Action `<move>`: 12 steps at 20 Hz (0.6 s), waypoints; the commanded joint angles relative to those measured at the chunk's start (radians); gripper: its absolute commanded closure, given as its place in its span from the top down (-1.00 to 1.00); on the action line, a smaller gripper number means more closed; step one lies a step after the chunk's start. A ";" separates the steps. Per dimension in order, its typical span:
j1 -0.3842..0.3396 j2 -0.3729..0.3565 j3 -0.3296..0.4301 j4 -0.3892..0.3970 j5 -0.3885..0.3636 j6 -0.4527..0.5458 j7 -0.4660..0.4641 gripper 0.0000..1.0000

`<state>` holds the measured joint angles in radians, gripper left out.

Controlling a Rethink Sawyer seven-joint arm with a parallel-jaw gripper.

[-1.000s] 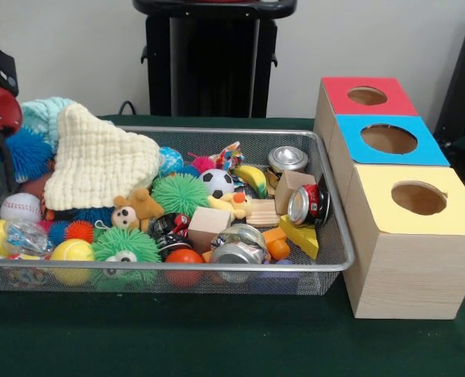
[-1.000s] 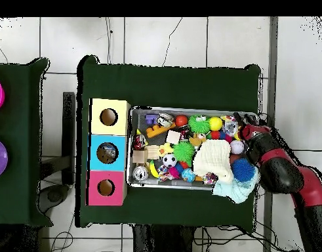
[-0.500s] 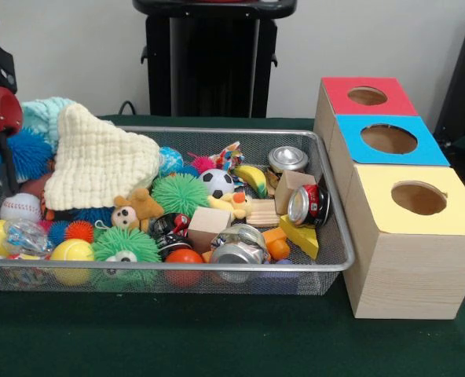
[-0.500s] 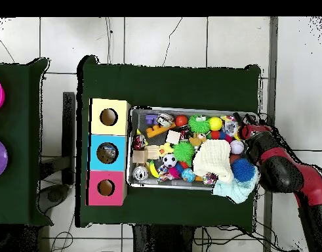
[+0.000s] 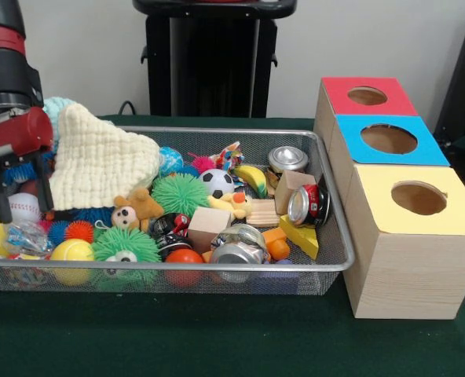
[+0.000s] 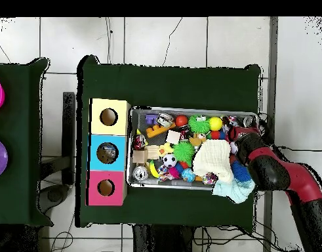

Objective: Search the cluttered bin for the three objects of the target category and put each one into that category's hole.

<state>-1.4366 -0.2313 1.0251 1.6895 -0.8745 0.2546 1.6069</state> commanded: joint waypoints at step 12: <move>-0.068 0.149 -0.034 -0.101 -0.042 0.037 -0.206 1.00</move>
<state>-1.4876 -0.1550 0.9999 1.6940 -0.8792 0.2083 1.6069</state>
